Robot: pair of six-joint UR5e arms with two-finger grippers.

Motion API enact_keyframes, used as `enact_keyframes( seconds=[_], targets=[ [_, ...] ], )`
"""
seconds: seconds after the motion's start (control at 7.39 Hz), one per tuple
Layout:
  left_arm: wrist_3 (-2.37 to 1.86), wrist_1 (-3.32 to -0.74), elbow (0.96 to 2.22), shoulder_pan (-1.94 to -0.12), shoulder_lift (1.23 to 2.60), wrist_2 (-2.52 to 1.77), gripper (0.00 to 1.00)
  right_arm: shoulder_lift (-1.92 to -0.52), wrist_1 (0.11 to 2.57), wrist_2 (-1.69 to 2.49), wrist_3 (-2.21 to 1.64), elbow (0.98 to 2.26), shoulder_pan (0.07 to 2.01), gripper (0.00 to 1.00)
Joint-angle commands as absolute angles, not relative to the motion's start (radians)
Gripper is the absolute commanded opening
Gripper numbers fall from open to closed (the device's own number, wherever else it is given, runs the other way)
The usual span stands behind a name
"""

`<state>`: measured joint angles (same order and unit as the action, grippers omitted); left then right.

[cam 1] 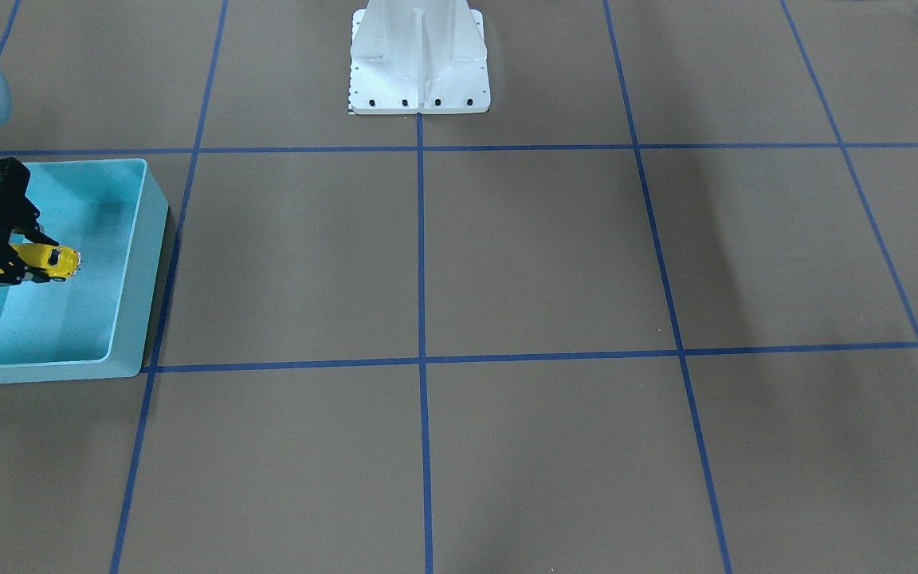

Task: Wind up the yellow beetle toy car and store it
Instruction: 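Lower the car into the light-blue bin and open the right gripper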

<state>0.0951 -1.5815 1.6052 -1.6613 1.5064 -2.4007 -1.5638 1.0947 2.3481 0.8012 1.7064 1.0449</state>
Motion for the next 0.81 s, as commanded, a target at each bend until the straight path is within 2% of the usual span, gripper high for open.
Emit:
enact_keyframes(
  seconds=[0.0, 0.27, 0.68],
  targets=[
    [0.095, -1.582, 1.603, -1.661, 1.506, -2.401, 1.00, -1.560, 0.994, 2.339, 0.772, 1.652, 1.023, 0.00],
    [0.095, -1.583, 1.603, -1.661, 1.506, -2.401, 1.00, -1.540, 0.936, 2.333, 0.743, 1.596, 1.000, 0.00],
    [0.094, -1.582, 1.605, -1.661, 1.506, -2.401, 1.00, -1.540, 0.934, 2.333, 0.692, 1.595, 0.979, 0.00]
  ],
)
